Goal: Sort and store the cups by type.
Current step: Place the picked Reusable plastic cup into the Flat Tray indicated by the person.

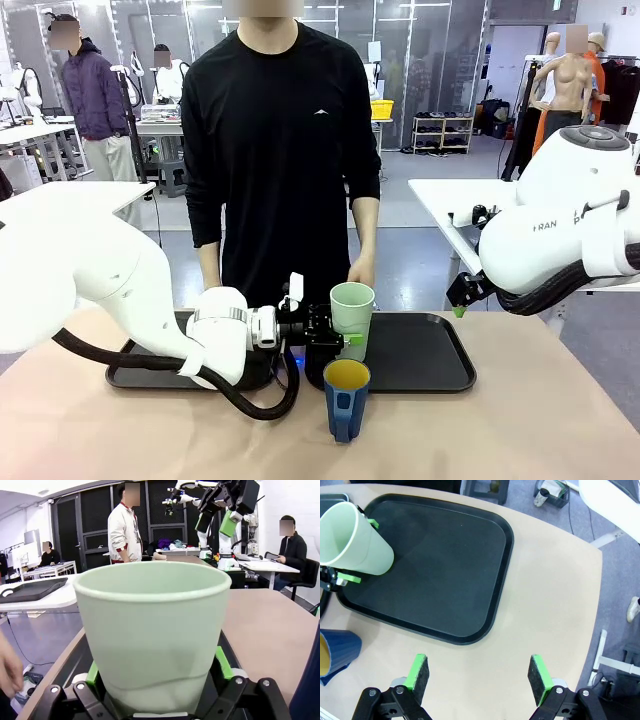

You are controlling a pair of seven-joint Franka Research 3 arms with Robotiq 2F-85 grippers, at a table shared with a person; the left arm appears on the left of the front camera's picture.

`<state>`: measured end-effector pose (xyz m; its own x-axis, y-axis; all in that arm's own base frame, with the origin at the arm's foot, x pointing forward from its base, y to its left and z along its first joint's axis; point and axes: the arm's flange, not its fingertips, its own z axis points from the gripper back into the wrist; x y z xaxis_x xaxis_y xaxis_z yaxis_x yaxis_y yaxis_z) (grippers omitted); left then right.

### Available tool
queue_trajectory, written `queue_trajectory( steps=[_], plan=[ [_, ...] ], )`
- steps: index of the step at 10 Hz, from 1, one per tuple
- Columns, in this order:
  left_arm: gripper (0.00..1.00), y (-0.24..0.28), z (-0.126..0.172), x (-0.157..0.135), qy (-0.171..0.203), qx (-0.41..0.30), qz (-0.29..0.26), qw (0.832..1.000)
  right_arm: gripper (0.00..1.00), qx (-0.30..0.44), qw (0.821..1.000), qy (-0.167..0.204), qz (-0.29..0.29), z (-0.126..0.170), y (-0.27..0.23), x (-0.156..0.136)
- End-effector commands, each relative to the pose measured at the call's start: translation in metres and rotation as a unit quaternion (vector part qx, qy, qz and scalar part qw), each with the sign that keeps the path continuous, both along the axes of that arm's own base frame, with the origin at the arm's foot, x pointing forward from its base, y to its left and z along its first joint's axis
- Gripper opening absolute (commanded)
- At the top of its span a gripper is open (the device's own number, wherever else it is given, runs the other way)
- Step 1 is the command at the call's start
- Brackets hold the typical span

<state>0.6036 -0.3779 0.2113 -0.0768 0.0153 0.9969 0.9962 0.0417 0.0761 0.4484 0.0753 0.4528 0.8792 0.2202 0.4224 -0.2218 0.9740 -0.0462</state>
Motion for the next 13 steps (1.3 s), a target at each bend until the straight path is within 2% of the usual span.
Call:
queue_trajectory(
  steps=[1, 6, 13],
  plan=[
    [1.00, -0.001, 0.002, 0.003, 0.001, 0.023, 0.000, 1.000, 1.00, 0.001, 1.000, 0.000, -0.001, 0.000, -0.001, 0.000],
    [1.00, 0.011, 0.017, -0.008, 0.008, 0.048, 0.008, 0.999, 1.00, 0.001, 1.000, 0.000, -0.001, 0.000, -0.001, 0.000],
    [1.00, 0.033, 0.044, -0.021, 0.017, 0.128, 0.025, 0.991, 1.00, 0.001, 1.000, 0.000, -0.001, 0.000, -0.001, 0.000]
  ],
)
